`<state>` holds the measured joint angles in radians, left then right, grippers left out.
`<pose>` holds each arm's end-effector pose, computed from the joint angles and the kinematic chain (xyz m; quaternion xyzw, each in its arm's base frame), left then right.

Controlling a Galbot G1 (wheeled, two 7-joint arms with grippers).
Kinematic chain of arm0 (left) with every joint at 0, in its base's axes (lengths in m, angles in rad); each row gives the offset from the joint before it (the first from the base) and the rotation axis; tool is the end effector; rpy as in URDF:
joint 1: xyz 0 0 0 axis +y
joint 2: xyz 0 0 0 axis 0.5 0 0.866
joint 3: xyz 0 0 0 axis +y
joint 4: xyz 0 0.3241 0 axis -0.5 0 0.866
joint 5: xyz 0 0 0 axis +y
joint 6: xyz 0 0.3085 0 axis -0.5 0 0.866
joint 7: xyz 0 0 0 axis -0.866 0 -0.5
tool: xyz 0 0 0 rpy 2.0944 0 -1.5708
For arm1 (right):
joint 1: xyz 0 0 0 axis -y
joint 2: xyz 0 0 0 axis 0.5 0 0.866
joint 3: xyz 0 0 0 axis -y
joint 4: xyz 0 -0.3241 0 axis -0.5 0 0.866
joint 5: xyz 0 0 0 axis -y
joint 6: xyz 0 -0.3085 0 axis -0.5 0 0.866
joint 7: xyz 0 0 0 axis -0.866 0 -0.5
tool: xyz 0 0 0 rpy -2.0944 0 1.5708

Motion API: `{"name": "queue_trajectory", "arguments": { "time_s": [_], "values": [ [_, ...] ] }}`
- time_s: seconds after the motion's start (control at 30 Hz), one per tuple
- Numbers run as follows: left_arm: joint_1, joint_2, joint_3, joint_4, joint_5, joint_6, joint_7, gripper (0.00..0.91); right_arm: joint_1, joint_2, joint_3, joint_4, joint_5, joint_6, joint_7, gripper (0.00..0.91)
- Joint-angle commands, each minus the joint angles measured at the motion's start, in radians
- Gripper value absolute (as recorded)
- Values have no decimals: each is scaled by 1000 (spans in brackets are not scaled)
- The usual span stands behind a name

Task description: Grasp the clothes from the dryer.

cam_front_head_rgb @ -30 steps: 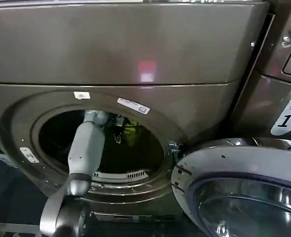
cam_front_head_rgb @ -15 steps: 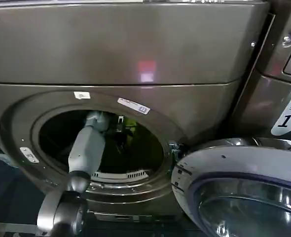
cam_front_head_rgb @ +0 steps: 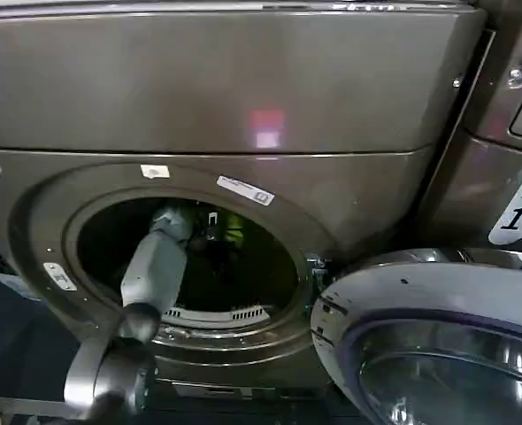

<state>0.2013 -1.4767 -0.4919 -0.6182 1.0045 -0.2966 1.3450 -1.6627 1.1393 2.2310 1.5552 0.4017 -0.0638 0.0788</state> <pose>0.5478 0.0484 -0.2465 -0.5933 -0.6188 -0.4409 0.2660 -0.1330 -0.4151 -0.1153 0.6919 0.6930 -0.1894 0.0717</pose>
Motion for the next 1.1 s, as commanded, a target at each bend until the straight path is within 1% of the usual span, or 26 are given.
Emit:
{"name": "queue_trajectory", "arguments": {
  "time_s": [0.03, 0.23, 0.33, 0.43, 0.5, 0.57, 0.6, 0.67, 0.7, 0.73, 0.8, 0.83, 0.9, 0.97, 1.03, 1.1],
  "values": [
    [21, 1, 1, -3, -47, 17, 1, 0, 0, -2, -3, 5, -5, -1, 0, 907],
    [12, 1, 3, -4, -84, 28, 1, 0, 2, -2, -9, 5, -11, -2, -1, 907],
    [15, 6, 9, -10, -151, 51, -53, 0, 1, -1, -8, 3, -10, -7, -6, 907],
    [23, 6, 19, -31, -294, 88, -181, 0, 2, 0, -11, 7, -6, -23, -9, 907],
    [20, 5, 20, -33, -350, 58, -272, 0, 5, 0, -16, 9, -6, -23, -9, 907],
    [18, -2, 17, -65, -391, 93, -411, 0, 5, 2, -18, 11, -7, -23, -10, 907],
    [18, -6, 10, -82, -410, 101, -445, 0, 4, 2, -19, 11, -8, -22, -11, 907],
    [31, -17, 7, -150, -465, 175, -574, 0, -1, 8, -22, 23, -22, -27, -32, 907],
    [33, -21, 8, -170, -483, 192, -617, 0, -2, 9, -24, 27, -22, -40, -32, 907],
    [38, -30, 2, -200, -491, 231, -649, 0, 0, 10, -26, 38, -20, -53, -31, 907],
    [60, -39, 5, -261, -490, 252, -735, 0, 5, 9, -33, 46, -16, -62, -30, 907],
    [82, -47, 5, -296, -518, 290, -773, 0, 7, 11, -38, 52, -3, -64, -27, 907],
    [112, -67, -4, -356, -561, 333, -869, 0, 9, 15, -42, 60, 5, -69, -27, 907],
    [132, -82, -10, -403, -593, 411, -958, 0, 9, 16, -45, 60, 4, -65, -26, 907],
    [151, -100, -7, -443, -641, 446, -1053, 0, 11, 14, -49, 60, 5, -61, -26, 907],
    [172, -118, -7, -485, -732, 503, -1132, 0, 14, 15, -54, 68, 6, -67, -21, 907]
  ]
}}
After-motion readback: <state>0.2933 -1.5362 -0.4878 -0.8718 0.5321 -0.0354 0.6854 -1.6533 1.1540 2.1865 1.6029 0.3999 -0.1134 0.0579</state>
